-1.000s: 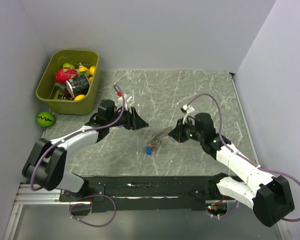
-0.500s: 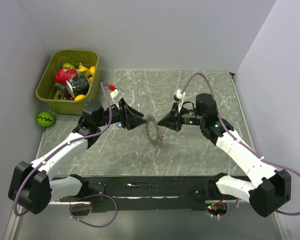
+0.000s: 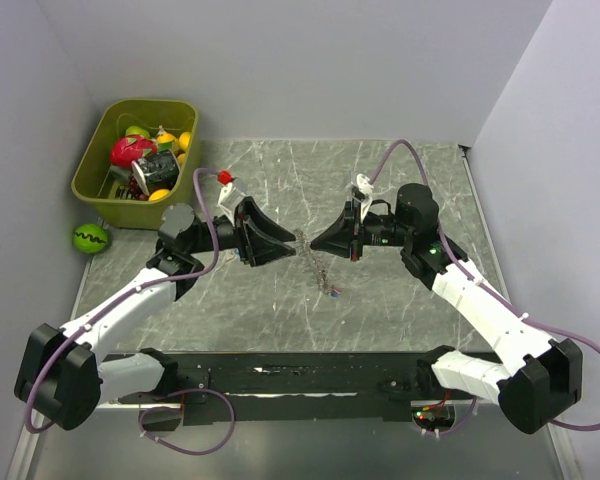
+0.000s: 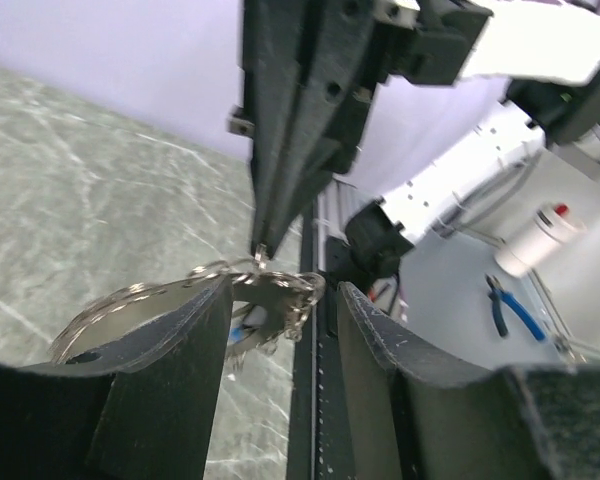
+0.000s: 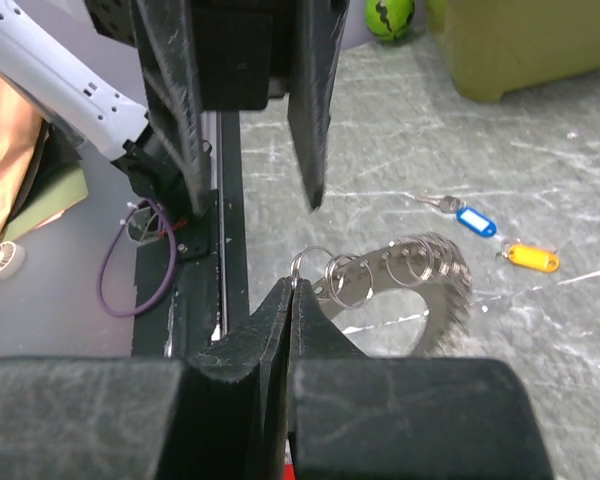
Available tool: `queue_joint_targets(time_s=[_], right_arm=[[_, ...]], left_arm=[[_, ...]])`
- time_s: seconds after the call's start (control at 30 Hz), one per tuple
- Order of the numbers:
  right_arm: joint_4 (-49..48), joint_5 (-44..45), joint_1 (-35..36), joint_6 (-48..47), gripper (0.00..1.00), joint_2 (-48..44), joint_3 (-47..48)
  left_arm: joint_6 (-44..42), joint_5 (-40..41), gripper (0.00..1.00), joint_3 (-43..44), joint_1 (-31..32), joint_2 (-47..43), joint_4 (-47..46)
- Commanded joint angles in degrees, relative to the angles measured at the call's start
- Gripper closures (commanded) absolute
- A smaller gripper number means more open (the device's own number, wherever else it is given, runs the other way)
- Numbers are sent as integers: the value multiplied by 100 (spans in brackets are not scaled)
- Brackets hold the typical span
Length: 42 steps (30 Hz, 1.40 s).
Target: Put the keys on the keyring
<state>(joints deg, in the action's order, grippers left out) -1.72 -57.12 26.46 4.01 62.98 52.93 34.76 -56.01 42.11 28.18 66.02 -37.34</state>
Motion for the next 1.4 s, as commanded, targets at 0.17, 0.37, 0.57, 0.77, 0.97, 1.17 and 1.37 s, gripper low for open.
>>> queue_joint_targets(time_s=[0.17, 0.37, 0.57, 0.77, 0.97, 1.17, 1.37], right_arm=[[-724, -229, -35, 214, 100, -40, 122], [-882, -413, -27, 311, 100, 21, 122], [-813, -502, -35, 267, 100, 83, 130], [-751, -502, -27, 214, 100, 127, 130], [-883, -545, -35, 284, 100, 206, 95], [-848, -476, -27, 258, 100, 250, 95], [-830, -343, -27, 249, 100, 320, 86]], left_arm=[[162, -692, 50, 69, 222, 297, -608], [258, -709, 47, 87, 267, 473, -844], [470, -552, 46, 87, 284, 517, -1292], [672, -525, 46, 140, 284, 561, -1609], [795, -622, 45, 245, 302, 622, -1758], [1251, -753, 45, 324, 337, 772, -2408], [1393, -771, 44, 403, 346, 799, -2630]])
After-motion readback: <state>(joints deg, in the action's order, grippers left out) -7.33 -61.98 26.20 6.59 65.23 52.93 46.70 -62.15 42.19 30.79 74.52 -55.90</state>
